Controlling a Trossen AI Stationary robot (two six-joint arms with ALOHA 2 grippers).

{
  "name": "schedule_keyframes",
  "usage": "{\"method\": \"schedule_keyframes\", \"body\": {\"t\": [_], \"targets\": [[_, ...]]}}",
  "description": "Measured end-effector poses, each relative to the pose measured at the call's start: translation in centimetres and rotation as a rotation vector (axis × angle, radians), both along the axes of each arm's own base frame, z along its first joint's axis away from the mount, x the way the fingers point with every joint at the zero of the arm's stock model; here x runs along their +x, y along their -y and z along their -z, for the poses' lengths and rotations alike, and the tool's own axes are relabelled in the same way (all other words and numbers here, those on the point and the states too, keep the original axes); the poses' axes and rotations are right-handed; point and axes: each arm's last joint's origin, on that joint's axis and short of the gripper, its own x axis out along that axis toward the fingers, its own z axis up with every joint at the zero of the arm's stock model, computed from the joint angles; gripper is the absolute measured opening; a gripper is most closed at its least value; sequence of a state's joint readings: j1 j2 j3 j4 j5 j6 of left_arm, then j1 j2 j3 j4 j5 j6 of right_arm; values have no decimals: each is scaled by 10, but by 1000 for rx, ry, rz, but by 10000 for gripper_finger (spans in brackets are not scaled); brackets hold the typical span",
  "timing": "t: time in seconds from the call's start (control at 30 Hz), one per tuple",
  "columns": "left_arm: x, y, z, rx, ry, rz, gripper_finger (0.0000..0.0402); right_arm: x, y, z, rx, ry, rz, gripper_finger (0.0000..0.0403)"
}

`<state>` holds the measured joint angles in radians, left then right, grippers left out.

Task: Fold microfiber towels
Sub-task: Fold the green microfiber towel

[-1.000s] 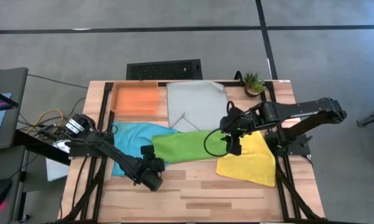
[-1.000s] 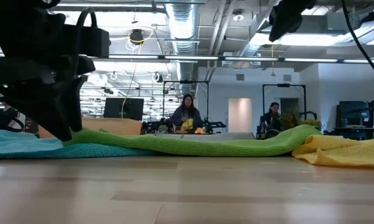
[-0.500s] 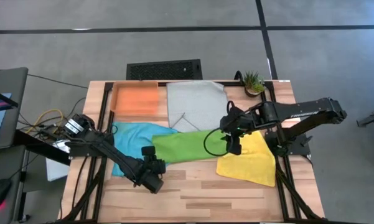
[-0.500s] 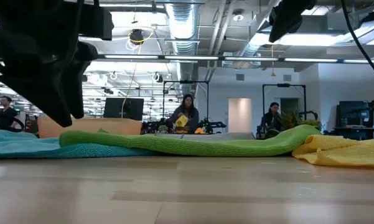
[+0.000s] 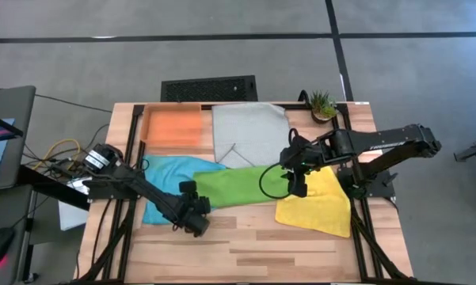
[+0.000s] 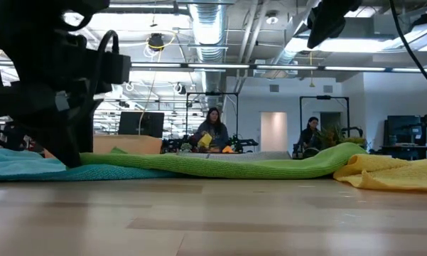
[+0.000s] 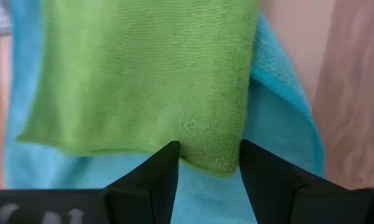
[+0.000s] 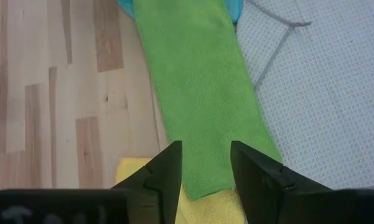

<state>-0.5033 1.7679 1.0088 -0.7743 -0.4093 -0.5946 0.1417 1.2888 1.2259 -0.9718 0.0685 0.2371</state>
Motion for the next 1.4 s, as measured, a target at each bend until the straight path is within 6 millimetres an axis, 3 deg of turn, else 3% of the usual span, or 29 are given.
{"method": "schedule_keyframes", "body": {"t": [0.23, 0.6, 0.77, 1.0, 1.4], "targets": [[5, -4, 3, -64, -7, 22, 143, 0, 0, 0, 0, 0, 0, 159], [6, -8, 3, -122, -48, 23, 7, 0, 0, 0, -6, 1, 4, 159], [4, -9, -2, -132, -51, -2, 4, 0, 0, 0, -6, 1, 4, 159], [5, -15, -38, -59, -25, 20, 2, 0, 0, 0, -7, -2, 4, 159], [37, -37, -74, -47, 32, 183, 0, -10, 2, -6, -11, 6, 7, 159]]}}
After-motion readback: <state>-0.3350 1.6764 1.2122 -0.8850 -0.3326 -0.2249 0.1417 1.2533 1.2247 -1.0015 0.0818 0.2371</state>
